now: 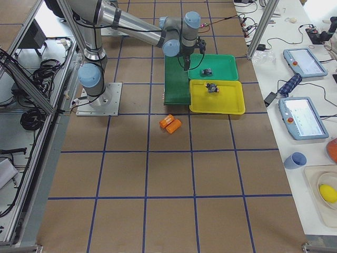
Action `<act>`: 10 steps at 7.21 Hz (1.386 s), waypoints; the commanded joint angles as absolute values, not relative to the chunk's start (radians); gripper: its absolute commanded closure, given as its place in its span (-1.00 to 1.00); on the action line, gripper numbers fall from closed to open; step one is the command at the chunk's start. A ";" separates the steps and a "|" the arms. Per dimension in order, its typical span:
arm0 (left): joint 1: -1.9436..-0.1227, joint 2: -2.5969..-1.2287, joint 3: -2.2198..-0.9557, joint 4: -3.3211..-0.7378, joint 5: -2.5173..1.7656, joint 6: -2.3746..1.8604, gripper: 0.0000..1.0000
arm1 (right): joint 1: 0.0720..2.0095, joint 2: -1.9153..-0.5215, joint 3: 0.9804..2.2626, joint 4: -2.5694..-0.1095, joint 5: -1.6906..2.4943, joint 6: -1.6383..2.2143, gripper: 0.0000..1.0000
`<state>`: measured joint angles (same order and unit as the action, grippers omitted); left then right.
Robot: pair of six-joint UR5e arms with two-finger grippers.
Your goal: Sort buttons by color to trays
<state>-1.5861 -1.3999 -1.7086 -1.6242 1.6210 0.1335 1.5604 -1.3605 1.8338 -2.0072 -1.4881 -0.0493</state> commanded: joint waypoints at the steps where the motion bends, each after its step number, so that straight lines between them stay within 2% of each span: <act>1: -1.586 -1.396 -1.712 -1.626 1.621 0.133 -1.00 | 1.554 -1.332 1.841 -2.011 -1.489 -0.100 -1.00; 3: -1.586 -1.399 -1.713 -1.626 1.618 0.133 -1.00 | 1.560 -1.313 1.842 -2.017 -1.486 0.073 -1.00; 10: -1.588 -1.400 -1.718 -1.629 1.623 0.137 -1.00 | 1.641 -1.308 1.850 -2.026 -1.425 0.170 -1.00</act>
